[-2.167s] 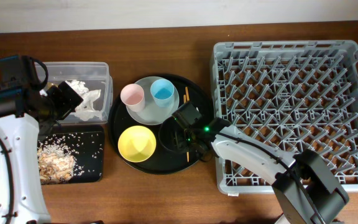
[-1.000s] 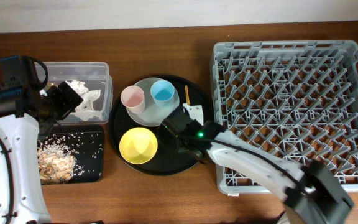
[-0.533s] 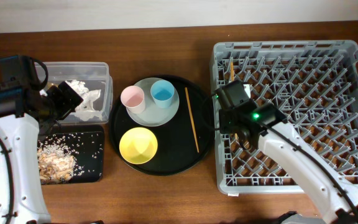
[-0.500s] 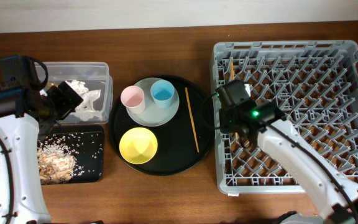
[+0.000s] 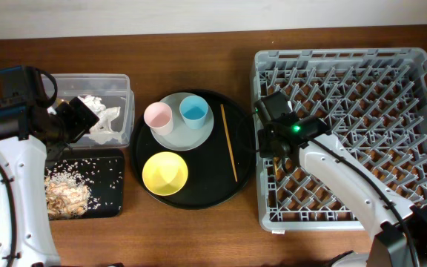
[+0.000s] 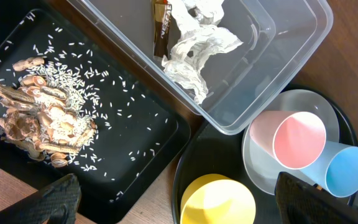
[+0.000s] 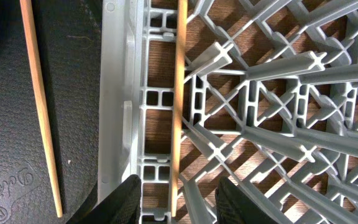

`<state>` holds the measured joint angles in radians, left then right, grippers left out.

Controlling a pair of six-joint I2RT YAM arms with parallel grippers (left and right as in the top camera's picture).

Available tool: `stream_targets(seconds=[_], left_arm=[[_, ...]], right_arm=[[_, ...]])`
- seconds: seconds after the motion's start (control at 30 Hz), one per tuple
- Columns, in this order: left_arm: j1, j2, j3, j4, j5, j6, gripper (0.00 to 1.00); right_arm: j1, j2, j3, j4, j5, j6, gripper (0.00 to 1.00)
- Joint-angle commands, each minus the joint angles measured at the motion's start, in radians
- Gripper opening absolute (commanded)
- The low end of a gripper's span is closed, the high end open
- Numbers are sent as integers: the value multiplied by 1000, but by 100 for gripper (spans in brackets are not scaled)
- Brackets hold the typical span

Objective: Sort waste into correct bins and load items into the dishwasher rack
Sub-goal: 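Carry the chopsticks with the right gripper into the dish rack, then place the chopsticks upright in the rack and release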

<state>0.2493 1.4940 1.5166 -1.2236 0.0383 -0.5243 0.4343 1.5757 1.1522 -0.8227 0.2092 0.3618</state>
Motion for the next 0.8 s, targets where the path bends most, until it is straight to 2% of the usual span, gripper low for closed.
stream_targets(seconds=[0.0,0.1,0.27,0.77], left_arm=[[2,-17,6,-1,2,2,99],[2,-17,6,-1,3,2,99],[2,-17,6,-1,3,2,99],[2,-17,6,-1,3,2,99]], right_arm=[[-2,-10,46,-20,-116,1,39],[64,-36,120,-50,-131,1,40],[250,-3,125,34,-60,1,40],[258,380,124,214,-13,16,40]])
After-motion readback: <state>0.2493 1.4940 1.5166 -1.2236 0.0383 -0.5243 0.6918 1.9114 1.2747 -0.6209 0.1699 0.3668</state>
